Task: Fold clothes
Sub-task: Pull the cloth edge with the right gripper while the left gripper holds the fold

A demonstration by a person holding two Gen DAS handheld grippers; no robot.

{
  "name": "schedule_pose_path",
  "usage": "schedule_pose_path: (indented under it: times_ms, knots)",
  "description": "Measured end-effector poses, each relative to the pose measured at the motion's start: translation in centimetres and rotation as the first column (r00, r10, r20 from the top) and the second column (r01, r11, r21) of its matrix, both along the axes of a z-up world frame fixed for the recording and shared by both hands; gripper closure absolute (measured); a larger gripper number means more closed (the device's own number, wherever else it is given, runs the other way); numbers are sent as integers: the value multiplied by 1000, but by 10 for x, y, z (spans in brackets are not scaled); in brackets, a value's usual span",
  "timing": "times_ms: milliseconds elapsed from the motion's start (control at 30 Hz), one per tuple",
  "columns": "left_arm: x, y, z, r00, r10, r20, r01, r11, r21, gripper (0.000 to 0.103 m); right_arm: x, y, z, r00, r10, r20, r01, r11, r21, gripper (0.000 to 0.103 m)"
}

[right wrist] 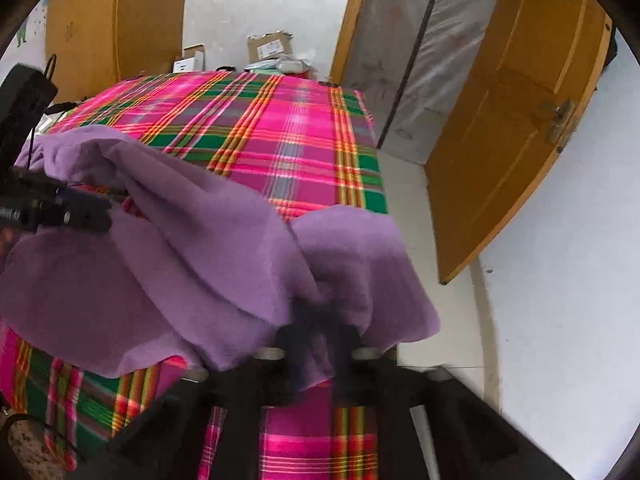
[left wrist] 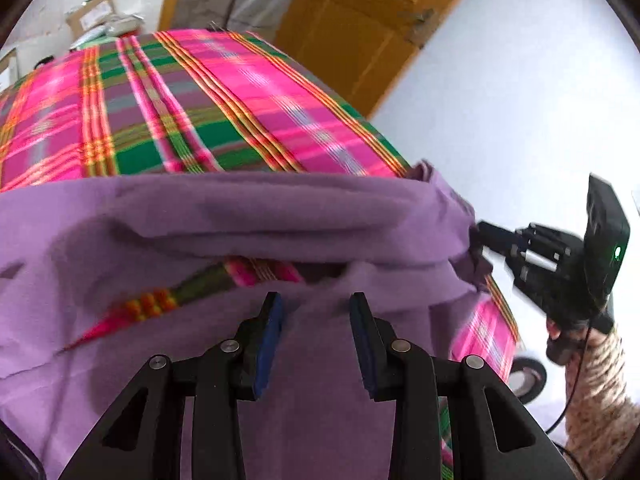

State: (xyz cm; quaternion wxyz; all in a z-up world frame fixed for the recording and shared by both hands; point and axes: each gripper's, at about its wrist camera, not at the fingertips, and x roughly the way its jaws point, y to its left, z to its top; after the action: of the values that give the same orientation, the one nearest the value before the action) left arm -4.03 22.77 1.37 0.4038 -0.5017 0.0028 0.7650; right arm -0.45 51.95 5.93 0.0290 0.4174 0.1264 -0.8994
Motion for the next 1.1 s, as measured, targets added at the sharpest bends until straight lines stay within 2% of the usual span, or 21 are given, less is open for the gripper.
schedule_pose_path:
  times_ms: [200, 467, 567, 733, 867, 1000, 1100]
  knots:
    - [3, 3, -7, 1000, -17, -1, 17, 1000, -18, 67, -10, 7, 23, 995, -24, -99, 26, 999, 20, 99]
    - [6, 5, -9, 997, -61, -37, 60, 997, -40, 67, -38, 3, 47, 976, 2, -216, 26, 992, 125, 99]
    - [6, 5, -10, 997, -68, -43, 67, 997, -38, 67, -53, -3, 48, 972, 22, -236, 18, 986, 165, 99]
    - [3, 5, -10, 997, -71, -39, 70, 997, -32, 67, -81, -10, 39, 975, 41, -219, -1, 983, 182, 99]
    - [0, 3, -10, 997, -74, -37, 73, 997, -29, 67, -99, -2, 30, 984, 4, -179, 19, 992, 127, 99]
    - [-2, 2, -9, 997, -70, -24, 69, 997, -21, 67, -111, 22, 21, 994, -77, -74, 77, 997, -4, 98]
    - [-5, -1, -9, 998, -65, -15, 65, 998, -15, 67, -98, 39, 26, 990, -128, -62, 120, 987, -108, 84]
